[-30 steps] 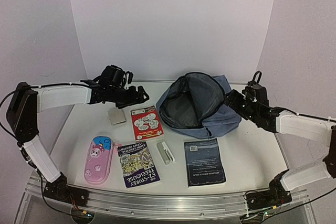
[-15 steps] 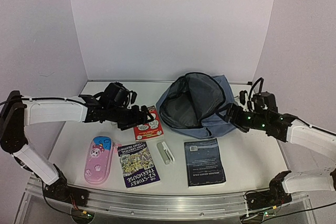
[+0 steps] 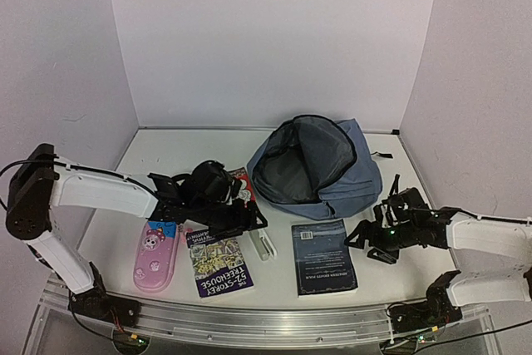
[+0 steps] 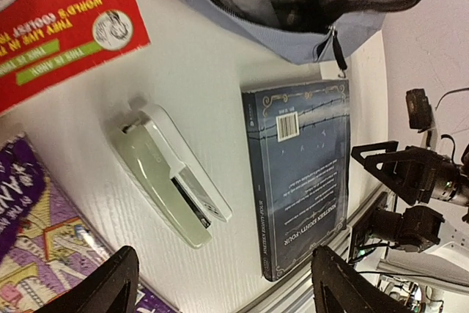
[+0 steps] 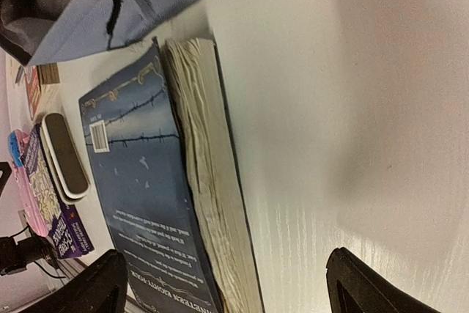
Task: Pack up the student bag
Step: Pick up the book from the center of the board.
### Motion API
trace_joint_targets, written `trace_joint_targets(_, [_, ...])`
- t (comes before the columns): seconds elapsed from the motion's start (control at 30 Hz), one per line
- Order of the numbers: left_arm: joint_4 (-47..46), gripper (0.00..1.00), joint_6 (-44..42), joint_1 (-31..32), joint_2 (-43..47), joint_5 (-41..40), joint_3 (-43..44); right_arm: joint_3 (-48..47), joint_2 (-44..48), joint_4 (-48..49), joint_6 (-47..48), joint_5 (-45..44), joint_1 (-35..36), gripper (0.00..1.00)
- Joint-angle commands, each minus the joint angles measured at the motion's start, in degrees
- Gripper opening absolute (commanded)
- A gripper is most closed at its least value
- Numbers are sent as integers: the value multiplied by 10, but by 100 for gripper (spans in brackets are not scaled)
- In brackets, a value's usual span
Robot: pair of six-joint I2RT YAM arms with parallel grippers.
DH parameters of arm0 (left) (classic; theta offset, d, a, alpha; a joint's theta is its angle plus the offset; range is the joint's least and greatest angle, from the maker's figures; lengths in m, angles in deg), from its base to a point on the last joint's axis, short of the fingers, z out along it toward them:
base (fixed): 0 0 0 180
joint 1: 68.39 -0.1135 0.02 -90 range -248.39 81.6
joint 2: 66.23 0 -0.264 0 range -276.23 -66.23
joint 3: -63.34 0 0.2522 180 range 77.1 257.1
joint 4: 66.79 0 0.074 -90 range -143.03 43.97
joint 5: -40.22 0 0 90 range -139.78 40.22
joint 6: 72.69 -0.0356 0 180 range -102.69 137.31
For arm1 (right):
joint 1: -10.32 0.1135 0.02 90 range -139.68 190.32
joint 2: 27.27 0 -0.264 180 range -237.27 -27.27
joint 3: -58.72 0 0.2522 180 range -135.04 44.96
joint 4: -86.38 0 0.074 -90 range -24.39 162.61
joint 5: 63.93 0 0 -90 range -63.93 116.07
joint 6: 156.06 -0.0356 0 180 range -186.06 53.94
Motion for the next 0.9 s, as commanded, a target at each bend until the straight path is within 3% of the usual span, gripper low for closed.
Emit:
trace_joint_targets(0.0, [-40, 79, 33, 27, -52, 18, 51, 13, -12, 33, 4, 33, 6, 90])
trace_joint_targets(0.27, [-51, 78, 32, 59, -122, 45, 118, 33, -78, 115, 10, 67, 15, 77])
trace_joint_targets(0.5, [-31, 78, 25, 62, -128, 45, 132, 22, -148, 178, 12, 82, 34, 65])
trace_joint_targets(0.7, [-16, 78, 26, 62, -118, 29, 127, 30, -188, 200, 2, 52, 38, 27])
trace_joint_targets(0.87, [-9, 79, 26, 61, -116, 25, 125, 52, -198, 272, -41, 62, 38, 4])
